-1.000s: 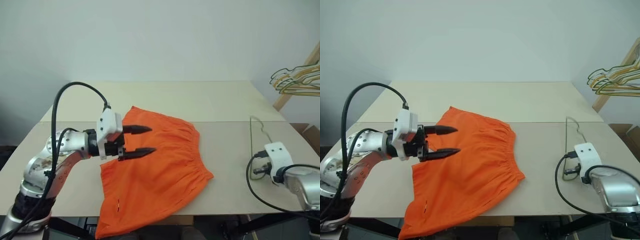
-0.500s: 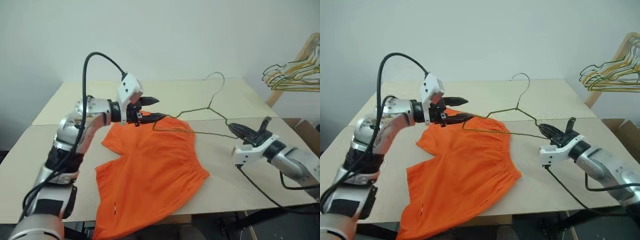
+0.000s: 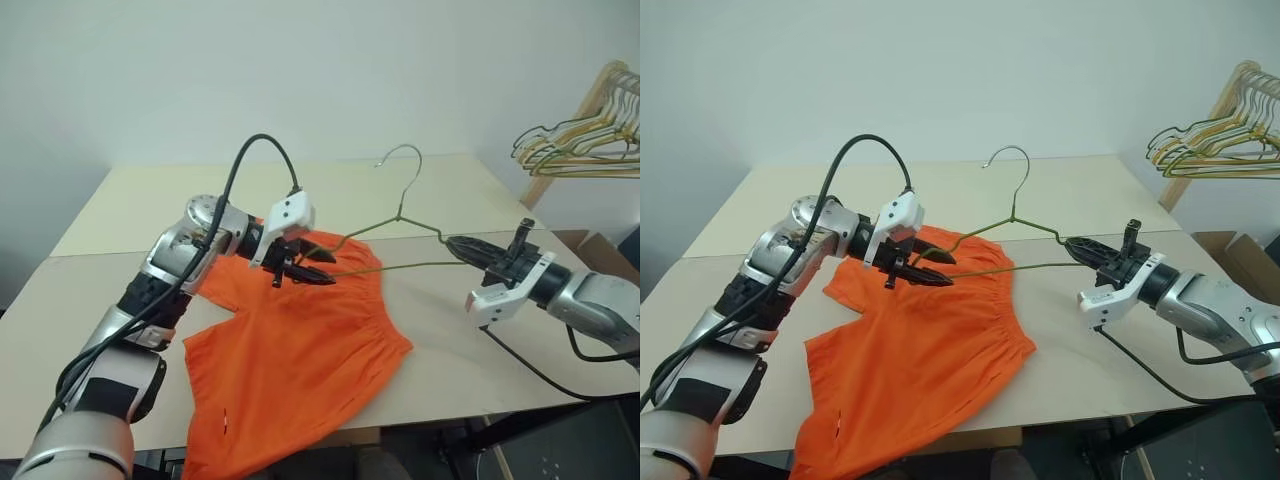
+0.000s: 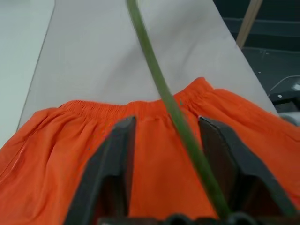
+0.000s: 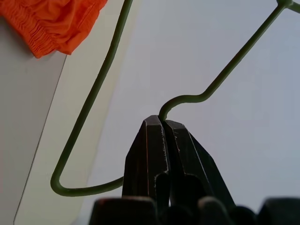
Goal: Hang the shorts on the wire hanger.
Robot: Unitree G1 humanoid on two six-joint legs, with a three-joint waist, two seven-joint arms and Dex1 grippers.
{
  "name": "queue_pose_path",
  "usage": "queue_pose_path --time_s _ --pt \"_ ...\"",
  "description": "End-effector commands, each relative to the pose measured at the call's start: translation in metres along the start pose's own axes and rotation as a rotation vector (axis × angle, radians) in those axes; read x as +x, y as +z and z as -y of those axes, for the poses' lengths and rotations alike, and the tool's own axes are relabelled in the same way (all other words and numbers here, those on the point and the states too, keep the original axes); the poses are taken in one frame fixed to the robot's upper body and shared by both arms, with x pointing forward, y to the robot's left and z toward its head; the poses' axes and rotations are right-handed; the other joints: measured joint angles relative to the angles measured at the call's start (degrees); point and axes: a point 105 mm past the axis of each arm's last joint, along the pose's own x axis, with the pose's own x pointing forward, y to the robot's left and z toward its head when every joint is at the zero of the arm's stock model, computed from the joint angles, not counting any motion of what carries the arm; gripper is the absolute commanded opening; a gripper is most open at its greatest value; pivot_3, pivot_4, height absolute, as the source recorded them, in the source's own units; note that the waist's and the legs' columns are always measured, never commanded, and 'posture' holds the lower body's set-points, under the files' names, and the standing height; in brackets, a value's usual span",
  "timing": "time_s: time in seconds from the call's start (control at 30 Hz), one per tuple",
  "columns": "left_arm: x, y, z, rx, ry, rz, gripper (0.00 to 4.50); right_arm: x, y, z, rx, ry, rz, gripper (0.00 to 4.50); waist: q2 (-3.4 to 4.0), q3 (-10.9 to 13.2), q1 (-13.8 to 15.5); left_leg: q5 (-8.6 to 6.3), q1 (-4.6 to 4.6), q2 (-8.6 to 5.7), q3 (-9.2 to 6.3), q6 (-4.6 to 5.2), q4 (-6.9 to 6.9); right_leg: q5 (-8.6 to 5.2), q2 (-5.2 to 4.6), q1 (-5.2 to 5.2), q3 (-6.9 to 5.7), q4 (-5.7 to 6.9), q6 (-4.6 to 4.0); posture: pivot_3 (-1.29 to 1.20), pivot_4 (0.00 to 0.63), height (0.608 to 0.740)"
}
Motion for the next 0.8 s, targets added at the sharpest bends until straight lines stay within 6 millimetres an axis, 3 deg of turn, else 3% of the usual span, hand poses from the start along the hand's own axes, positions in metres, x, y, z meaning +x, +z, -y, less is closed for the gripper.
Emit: queue_pose_path --time_s 0.03,0.13,0.3,0.33,0.5,0.63,0.7,0.8 --pt "0.001 0.005 -0.004 0.058 0.017 -0.027 0.92 -0.002 -0.005 0.024 -0.051 -0.067 -0.012 0.00 0.00 0.00 -0.56 0.00 0.00 0.00 0.00 0.00 0.01 0.00 0.00 0.00 0.00 0.01 0.00 -0.24 0.000 0.740" --pt "0.002 0.005 -0.008 0.049 0.037 -0.017 0.04 -0.004 -0.006 0.026 -0.061 -0.072 -0.019 0.00 0.00 0.00 -0.97 0.01 0.04 0.02 -0.01 0.02 0.04 0.00 -0.01 0.02 0.04 0.05 0.00 -0.24 0.000 0.740" --pt "0.002 0.003 -0.011 0.041 0.082 -0.015 0.04 -0.005 -0.001 0.026 -0.028 -0.052 -0.004 0.00 0.00 0.00 -1.10 0.00 0.05 0.04 -0.02 0.02 0.02 -0.01 -0.02 0.02 0.07 0.06 0.02 -0.24 0.000 0.740" --pt "0.001 0.001 -0.012 0.044 0.095 -0.019 0.00 -0.007 0.005 0.024 0.012 -0.023 0.032 0.53 0.00 0.00 -1.10 0.00 0.04 0.04 -0.02 0.03 0.01 -0.01 -0.02 0.02 0.08 0.06 0.02 -0.24 0.000 0.740" --pt "-0.008 -0.010 -0.017 0.092 0.143 -0.076 0.00 -0.016 0.023 0.017 0.189 0.134 0.141 2.11 0.00 0.00 -1.03 0.00 0.07 0.04 -0.05 0.04 0.02 0.00 -0.01 0.06 0.07 0.06 0.02 -0.22 0.000 0.740" --pt "-0.016 -0.014 -0.018 0.158 0.167 -0.106 0.00 -0.019 0.028 0.022 0.588 0.287 0.155 3.51 -0.03 0.02 -1.01 -0.03 0.28 0.06 -0.04 0.10 -0.03 0.00 -0.02 0.23 0.12 0.04 0.02 -0.20 0.000 0.740" --pt "-0.017 -0.013 -0.015 0.191 0.161 -0.108 0.00 -0.015 0.026 0.026 0.760 0.340 0.147 3.51 -0.04 0.02 -0.87 -0.07 0.33 0.09 -0.06 0.16 -0.03 0.00 -0.03 0.29 0.13 0.04 0.02 -0.19 0.000 0.740" --pt "-0.017 -0.010 -0.010 0.207 0.147 -0.089 0.00 -0.008 0.021 0.027 0.881 0.443 0.135 3.51 -0.02 0.02 -0.81 -0.25 0.35 0.10 -0.07 0.47 -0.01 0.01 -0.08 0.31 0.13 0.06 0.02 -0.18 0.000 0.740"
